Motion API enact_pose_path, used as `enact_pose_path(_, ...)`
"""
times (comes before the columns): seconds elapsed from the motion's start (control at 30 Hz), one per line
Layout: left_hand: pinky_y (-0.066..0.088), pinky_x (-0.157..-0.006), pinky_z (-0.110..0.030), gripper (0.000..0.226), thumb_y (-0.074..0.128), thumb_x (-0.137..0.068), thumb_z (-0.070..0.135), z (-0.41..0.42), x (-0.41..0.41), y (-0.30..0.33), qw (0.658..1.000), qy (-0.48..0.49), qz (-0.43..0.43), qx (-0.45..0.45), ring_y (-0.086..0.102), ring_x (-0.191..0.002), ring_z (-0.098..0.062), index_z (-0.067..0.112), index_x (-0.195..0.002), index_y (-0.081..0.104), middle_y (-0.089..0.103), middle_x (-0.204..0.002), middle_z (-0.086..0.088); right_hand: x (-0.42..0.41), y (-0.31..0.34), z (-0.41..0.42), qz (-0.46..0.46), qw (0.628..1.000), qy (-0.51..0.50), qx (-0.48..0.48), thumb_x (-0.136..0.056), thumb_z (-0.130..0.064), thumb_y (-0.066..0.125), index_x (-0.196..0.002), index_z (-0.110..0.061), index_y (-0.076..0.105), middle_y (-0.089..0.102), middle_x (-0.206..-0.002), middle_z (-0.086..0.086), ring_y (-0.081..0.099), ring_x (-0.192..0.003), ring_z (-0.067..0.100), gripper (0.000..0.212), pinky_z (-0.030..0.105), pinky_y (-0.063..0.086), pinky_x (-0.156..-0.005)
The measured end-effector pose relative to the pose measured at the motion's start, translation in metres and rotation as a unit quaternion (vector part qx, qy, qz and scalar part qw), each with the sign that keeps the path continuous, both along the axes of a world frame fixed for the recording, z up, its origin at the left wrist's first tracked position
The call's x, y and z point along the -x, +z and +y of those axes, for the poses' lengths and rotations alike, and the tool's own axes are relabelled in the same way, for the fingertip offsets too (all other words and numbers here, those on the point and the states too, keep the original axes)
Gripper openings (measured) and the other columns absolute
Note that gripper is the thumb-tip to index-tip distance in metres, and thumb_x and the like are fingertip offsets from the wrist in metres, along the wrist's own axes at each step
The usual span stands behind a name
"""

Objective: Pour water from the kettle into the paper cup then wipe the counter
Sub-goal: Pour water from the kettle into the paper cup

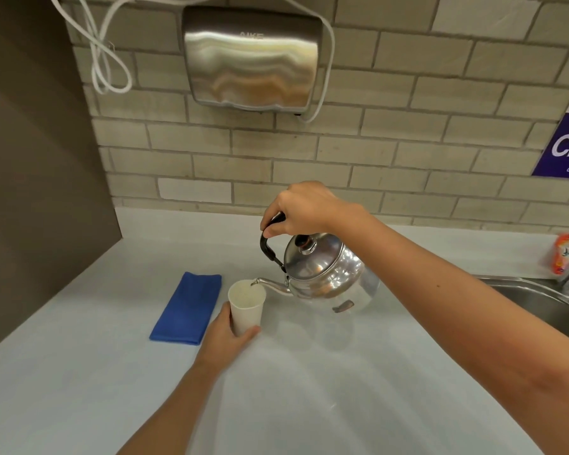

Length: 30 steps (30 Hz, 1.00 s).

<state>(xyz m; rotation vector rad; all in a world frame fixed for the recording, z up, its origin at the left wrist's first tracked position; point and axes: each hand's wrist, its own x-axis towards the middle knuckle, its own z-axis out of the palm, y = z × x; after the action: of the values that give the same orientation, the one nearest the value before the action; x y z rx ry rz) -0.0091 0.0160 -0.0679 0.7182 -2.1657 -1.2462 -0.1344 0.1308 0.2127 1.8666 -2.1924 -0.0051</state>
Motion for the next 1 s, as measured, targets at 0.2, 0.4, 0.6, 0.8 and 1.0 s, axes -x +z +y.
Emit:
enact_pose_path(0.2, 0.042, -0.083, -0.024, 0.076, 0.078, -0.069, 0.036, -0.0003, -0.0001, 0.0008, 1.000, 0.000, 0.009, 0.000, 0.051, -0.102, -0.009, 0.026, -0.131, 0.036, 0.050, -0.115, 0.012, -0.0008, 0.0030, 0.0002, -0.007, 1.000, -0.003, -0.001, -0.081, -0.049, 0.061, -0.096, -0.038, 0.069, 0.055, -0.066, -0.017, 0.045, -0.054, 0.005, 0.020, 0.023, 0.031, -0.046)
enact_pose_path(0.4, 0.042, -0.083, -0.025, 0.076, 0.079, -0.068, 0.037, 0.0002, -0.0001, 0.0007, 1.000, 0.005, 0.006, 0.003, 0.050, -0.102, -0.009, 0.025, -0.130, 0.036, 0.051, -0.116, 0.011, -0.0016, 0.0022, -0.0001, -0.002, 1.000, -0.004, 0.000, -0.081, -0.050, 0.061, -0.096, -0.039, 0.069, 0.050, -0.060, -0.020, 0.042, -0.051, 0.001, 0.020, 0.023, 0.028, -0.045)
enact_pose_path(0.6, 0.043, -0.086, -0.027, 0.078, 0.079, -0.068, 0.037, 0.0001, 0.0000, 0.0002, 1.000, 0.005, 0.006, 0.001, 0.050, -0.104, -0.011, 0.024, -0.132, 0.036, 0.054, -0.124, 0.003, -0.0023, 0.0005, -0.0006, -0.009, 1.000, -0.011, -0.004, -0.080, -0.050, 0.061, -0.095, -0.038, 0.069, 0.045, -0.054, -0.022, 0.040, -0.051, -0.001, 0.020, 0.023, 0.026, -0.045)
enact_pose_path(0.8, 0.042, -0.086, -0.026, 0.077, 0.078, -0.069, 0.036, 0.0007, 0.0002, 0.0005, 1.000, 0.005, 0.004, 0.005, 0.049, -0.103, -0.010, 0.022, -0.132, 0.036, 0.054, -0.127, 0.000, -0.0023, 0.0003, -0.0009, -0.010, 1.000, -0.015, -0.013, -0.080, -0.049, 0.061, -0.095, -0.038, 0.069, 0.043, -0.055, -0.023, 0.041, -0.053, -0.001, 0.020, 0.023, 0.027, -0.046)
enact_pose_path(1.0, 0.043, -0.089, -0.028, 0.078, 0.078, -0.069, 0.035, 0.0002, -0.0002, 0.0002, 1.000, 0.002, 0.002, -0.002, 0.049, -0.105, -0.011, 0.022, -0.132, 0.035, 0.053, -0.128, -0.001, -0.0055, 0.0026, -0.0011, -0.001, 1.000, -0.019, -0.018, -0.081, -0.049, 0.061, -0.095, -0.037, 0.069, 0.043, -0.053, -0.021, 0.040, -0.050, 0.002, 0.021, 0.024, 0.026, -0.046)
